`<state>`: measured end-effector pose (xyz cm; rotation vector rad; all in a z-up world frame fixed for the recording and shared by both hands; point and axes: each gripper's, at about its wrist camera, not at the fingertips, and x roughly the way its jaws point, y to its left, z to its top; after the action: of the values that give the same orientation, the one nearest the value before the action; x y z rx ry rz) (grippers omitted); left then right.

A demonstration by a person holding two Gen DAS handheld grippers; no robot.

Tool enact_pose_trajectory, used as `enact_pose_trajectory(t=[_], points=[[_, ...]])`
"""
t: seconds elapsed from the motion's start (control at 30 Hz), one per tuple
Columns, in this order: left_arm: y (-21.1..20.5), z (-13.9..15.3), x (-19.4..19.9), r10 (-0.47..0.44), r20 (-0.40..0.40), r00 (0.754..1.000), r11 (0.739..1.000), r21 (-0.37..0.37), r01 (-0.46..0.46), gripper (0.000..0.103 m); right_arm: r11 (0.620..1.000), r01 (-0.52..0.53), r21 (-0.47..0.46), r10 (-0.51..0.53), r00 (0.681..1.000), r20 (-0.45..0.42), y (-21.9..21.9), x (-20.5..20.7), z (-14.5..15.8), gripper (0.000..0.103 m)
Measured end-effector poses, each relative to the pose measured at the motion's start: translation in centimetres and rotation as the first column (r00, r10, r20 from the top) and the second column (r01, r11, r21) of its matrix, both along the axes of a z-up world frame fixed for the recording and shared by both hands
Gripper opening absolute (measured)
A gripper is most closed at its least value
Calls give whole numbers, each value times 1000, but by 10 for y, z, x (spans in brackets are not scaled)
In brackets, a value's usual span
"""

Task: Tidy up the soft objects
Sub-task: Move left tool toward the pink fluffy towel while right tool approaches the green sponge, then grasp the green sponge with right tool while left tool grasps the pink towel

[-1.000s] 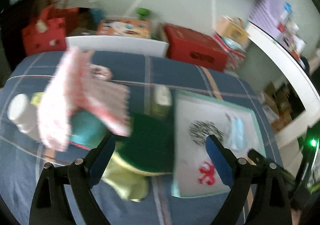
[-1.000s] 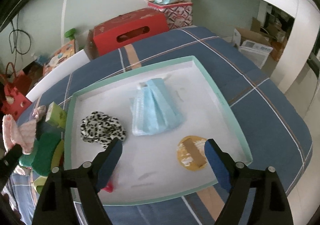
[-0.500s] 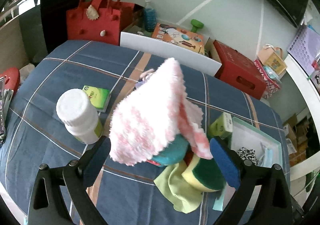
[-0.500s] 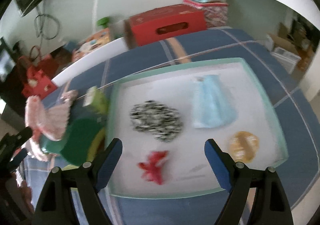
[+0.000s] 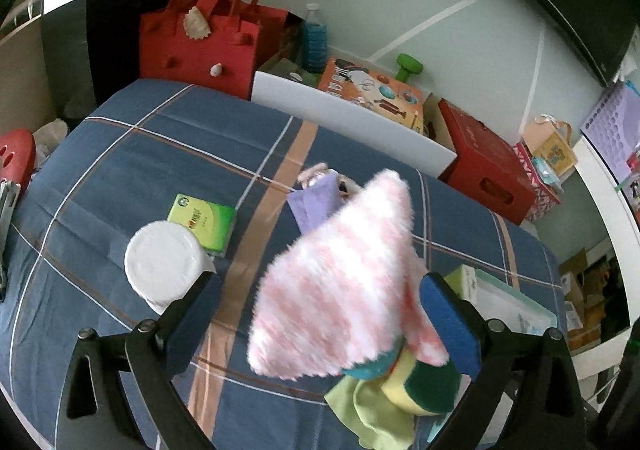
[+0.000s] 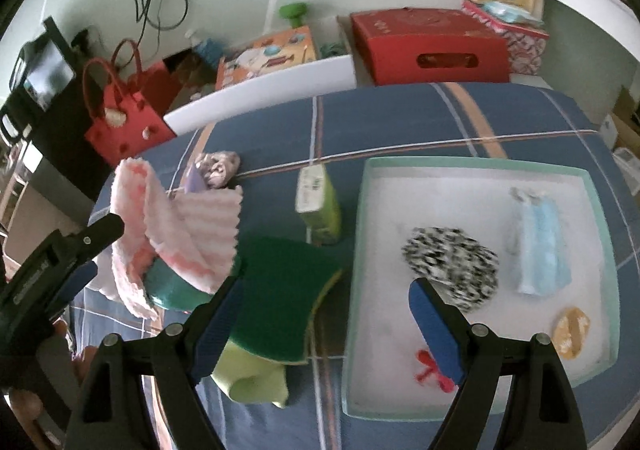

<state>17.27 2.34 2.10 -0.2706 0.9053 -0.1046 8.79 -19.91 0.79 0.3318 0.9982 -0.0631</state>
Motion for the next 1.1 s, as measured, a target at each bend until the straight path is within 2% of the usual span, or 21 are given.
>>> enact_pose_trajectory(t=[0.2,0.67,1.1], points=[[9,-4,7,18,-5,1000,1000,-11,-18,99,997,-70,11,70,996,-51,22,14,-20,87],[-7,-9,0,-34,-14,999,998,54,34,99,986,-167,9,168,983,-76,52,11,-37,87],[-18,-15,1,-55,-48,997,991,122,61,99,985,-173,-13,171,979,-110,57,19,-56,87]])
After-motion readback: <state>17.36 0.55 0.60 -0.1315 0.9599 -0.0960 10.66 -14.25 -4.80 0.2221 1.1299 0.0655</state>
